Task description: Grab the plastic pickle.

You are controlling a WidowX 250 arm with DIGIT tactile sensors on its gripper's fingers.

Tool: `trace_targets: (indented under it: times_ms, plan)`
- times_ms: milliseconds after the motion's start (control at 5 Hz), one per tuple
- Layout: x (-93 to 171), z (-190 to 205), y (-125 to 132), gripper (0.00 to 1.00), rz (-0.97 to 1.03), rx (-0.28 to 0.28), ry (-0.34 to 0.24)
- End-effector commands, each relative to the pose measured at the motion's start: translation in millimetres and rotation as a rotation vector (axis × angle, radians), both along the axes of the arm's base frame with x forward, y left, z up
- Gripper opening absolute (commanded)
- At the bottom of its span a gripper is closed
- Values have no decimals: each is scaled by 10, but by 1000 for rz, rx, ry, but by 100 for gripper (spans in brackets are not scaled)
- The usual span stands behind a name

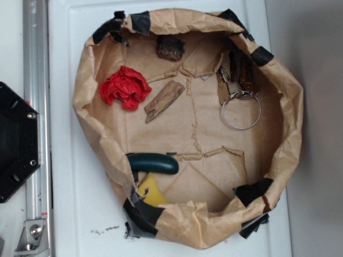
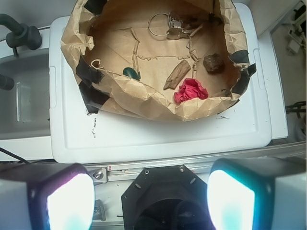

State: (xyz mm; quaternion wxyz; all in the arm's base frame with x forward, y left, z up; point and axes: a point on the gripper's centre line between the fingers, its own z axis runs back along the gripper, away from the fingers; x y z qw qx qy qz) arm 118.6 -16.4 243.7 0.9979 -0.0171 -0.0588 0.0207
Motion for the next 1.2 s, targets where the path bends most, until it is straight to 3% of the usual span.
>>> trace_targets:
  times_ms: [0,200,400,600,800,1000]
  plan:
    - [0,0,0,100,0,0,0]
    - [500,-277,172,100,79,48,93]
    - [970,-639,335,100,161,-113,156]
    - [1250,-1024,431,100,255,-202,185]
    - [1249,-1492,357,100,246,-221,271]
    - [1144,-1790,107,100,157,-212,345]
